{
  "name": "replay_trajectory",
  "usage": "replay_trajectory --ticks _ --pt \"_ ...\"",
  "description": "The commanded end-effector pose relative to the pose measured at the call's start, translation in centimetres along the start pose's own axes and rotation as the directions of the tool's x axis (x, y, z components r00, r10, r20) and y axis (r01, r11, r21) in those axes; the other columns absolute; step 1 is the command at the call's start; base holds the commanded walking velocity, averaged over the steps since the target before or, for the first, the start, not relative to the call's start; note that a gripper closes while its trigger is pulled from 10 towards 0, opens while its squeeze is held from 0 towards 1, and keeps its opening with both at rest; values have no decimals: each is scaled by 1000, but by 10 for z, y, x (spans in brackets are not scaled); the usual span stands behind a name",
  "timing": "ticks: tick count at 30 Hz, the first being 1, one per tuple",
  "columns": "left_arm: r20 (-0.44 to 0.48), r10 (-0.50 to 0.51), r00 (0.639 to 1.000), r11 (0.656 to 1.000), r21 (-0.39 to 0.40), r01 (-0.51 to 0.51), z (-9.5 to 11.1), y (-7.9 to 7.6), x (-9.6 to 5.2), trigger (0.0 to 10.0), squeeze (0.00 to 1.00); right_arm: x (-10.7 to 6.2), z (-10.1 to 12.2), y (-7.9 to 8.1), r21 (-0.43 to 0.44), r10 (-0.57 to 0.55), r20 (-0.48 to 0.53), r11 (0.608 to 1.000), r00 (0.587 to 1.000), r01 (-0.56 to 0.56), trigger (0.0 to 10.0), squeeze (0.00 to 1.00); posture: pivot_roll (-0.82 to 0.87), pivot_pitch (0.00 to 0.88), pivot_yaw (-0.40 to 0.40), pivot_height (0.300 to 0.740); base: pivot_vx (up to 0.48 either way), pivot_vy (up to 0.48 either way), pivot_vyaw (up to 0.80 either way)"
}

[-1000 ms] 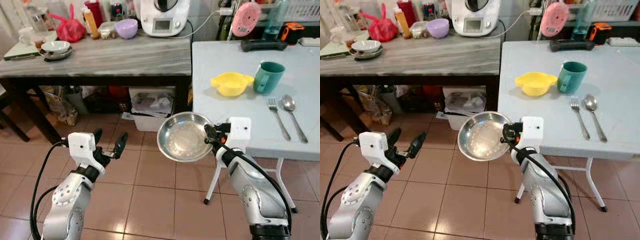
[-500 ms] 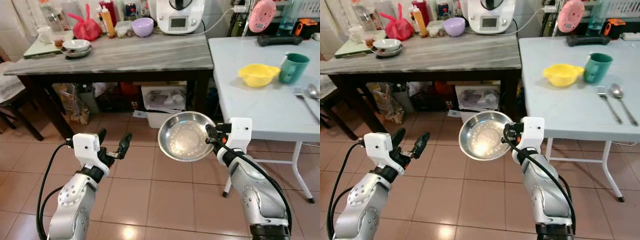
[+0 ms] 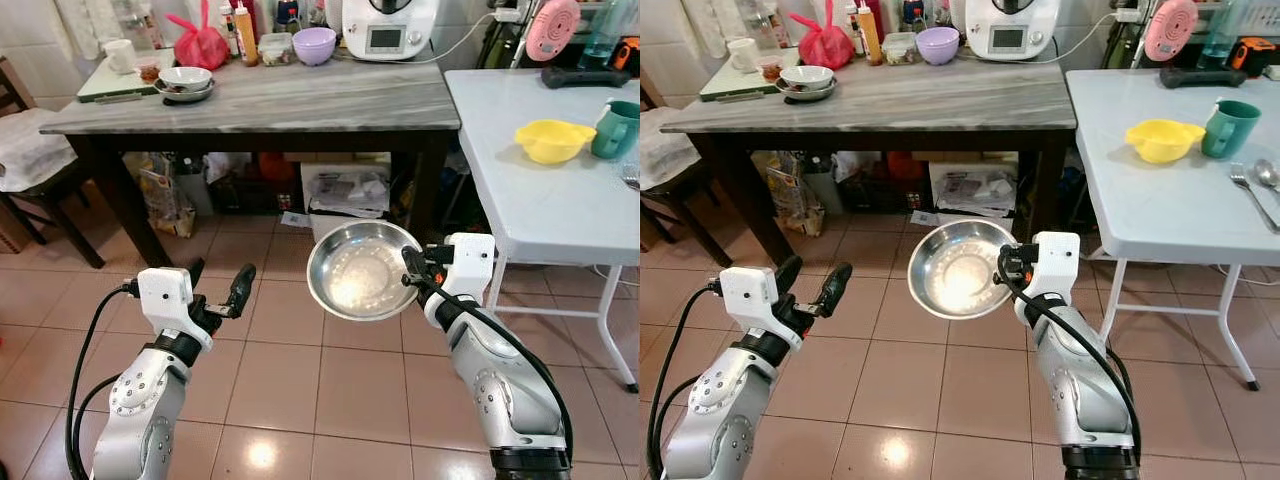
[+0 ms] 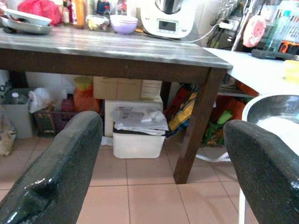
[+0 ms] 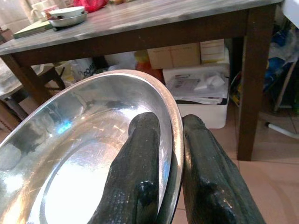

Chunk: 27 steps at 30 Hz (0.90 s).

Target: Setting the table

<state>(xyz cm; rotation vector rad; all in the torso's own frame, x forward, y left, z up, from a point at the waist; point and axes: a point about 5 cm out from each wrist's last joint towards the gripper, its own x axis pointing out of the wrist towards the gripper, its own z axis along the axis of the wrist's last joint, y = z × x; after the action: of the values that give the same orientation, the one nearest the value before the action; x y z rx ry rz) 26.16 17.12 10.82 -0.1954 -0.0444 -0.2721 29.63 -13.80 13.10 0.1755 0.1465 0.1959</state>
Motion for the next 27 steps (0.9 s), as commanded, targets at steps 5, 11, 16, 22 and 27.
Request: replay_trajectory --ticks 5,11,16,22,27 --pt "7 -1 1000 1000 13 1 1 1 1 10000 0 2 6 2 -9 15 27 1000 1000 -15 10000 0 -134 39 70 740 319 0 0" --pt "6 -3 1000 1000 14 2 1 1 2 10000 0 2 8 4 -25 30 41 999 999 -29 10000 0 -136 37 73 740 404 0 0" --pt "6 -9 1000 1000 18 9 1 0 2 10000 0 1 9 6 -42 40 49 998 998 -37 10000 0 -137 38 72 740 454 0 0" --pt "4 -14 1000 1000 20 14 0 -1 2 10000 0 1 9 6 -44 42 51 998 998 -40 10000 0 -138 42 75 740 457 0 433" --pt "1 -18 1000 1000 24 18 0 -1 2 10000 0 2 8 6 -42 40 51 998 998 -38 10000 0 -138 37 77 740 457 0 338"
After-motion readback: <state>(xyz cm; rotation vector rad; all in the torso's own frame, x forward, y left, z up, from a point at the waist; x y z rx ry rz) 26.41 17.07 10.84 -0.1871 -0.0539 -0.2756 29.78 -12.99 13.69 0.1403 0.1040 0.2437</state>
